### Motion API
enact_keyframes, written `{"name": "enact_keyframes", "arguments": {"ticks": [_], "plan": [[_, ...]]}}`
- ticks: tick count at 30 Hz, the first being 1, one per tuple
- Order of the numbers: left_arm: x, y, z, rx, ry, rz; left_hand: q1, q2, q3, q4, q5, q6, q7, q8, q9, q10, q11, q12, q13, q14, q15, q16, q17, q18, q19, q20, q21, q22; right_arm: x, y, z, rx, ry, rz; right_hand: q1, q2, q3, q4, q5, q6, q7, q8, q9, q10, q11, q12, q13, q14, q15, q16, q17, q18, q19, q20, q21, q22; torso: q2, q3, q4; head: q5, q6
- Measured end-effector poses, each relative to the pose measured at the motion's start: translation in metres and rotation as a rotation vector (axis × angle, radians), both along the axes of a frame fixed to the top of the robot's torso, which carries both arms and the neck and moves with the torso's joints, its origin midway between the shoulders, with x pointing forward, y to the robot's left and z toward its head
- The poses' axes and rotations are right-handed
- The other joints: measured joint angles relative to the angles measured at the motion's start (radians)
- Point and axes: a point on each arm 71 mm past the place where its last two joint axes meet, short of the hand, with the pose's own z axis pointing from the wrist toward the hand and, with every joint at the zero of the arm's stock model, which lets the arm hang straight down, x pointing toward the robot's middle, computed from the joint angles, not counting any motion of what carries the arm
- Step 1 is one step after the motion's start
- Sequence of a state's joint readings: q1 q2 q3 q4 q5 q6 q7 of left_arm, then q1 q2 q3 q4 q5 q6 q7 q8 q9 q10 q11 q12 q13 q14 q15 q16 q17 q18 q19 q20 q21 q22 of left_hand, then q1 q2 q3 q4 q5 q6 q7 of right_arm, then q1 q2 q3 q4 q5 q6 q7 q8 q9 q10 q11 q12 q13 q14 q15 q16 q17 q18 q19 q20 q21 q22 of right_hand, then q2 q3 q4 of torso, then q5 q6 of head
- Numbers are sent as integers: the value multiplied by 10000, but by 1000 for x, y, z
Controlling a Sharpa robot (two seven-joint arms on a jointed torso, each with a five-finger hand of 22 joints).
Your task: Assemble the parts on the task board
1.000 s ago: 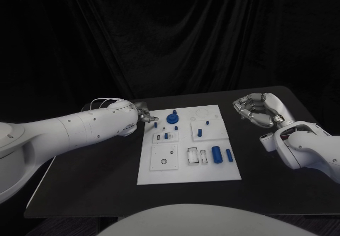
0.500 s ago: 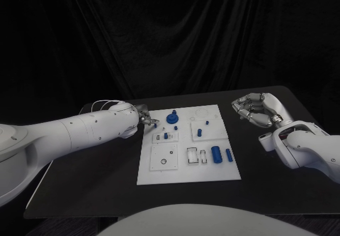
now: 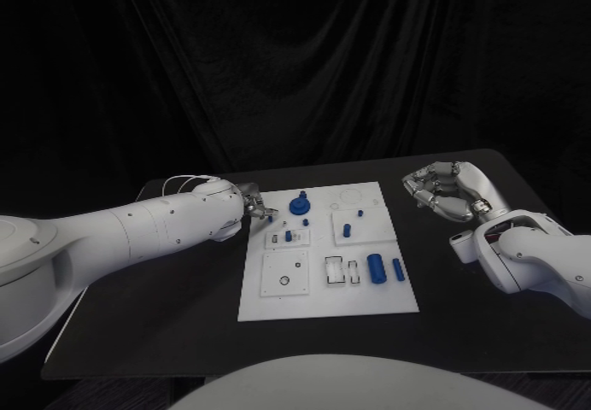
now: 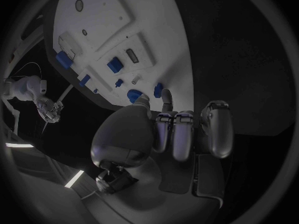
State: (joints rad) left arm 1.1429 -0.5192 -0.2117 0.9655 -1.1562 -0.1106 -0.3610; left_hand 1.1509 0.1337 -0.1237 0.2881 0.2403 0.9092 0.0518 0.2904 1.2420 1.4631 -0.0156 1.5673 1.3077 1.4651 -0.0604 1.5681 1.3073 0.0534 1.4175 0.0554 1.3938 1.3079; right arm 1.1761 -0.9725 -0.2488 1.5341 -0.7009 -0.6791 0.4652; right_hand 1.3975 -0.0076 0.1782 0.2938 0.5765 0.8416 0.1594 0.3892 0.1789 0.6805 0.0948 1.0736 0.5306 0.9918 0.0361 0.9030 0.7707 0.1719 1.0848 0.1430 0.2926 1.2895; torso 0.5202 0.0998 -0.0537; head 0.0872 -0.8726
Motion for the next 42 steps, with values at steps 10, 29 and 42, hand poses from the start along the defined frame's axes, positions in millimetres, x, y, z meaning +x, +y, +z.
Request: {"name": "enact_keyframes", "arguments": {"ticks": [10,29,42], "plan": [[0,-2,-2,-7,47,-71,1,-1,0,0,220,0,0,-66,-110,29,28,0,0,0,0,0,0,1,0,0,-43,-1,0,0,0,4,38,9,0,0,0,0,0,0,0,40,0,0,0,0,-14,0,0,0,-12,0,0,0,0,-1,0,0,0,-24,0],[2,-4,-7,50,100,-57,322,103,97,-97,936,74,73,-379,-507,34,34,10,6,0,-1,0,0,0,-37,36,-142,-3,-1,-1,0,6,83,9,82,-3,0,0,42,0,0,80,1,0,0,6,-38,0,0,6,-52,-1,0,0,0,15,-4,0,-1,-58,0],[3,-4,-9,88,102,-9,440,141,197,-109,995,74,73,-379,-557,34,34,13,24,0,-1,0,0,0,-74,72,-180,-4,-1,-1,-1,6,126,26,173,12,0,0,119,36,-36,80,0,-36,-36,39,-68,0,0,38,-100,-1,71,-1,0,32,-4,0,1,-35,0]]}}
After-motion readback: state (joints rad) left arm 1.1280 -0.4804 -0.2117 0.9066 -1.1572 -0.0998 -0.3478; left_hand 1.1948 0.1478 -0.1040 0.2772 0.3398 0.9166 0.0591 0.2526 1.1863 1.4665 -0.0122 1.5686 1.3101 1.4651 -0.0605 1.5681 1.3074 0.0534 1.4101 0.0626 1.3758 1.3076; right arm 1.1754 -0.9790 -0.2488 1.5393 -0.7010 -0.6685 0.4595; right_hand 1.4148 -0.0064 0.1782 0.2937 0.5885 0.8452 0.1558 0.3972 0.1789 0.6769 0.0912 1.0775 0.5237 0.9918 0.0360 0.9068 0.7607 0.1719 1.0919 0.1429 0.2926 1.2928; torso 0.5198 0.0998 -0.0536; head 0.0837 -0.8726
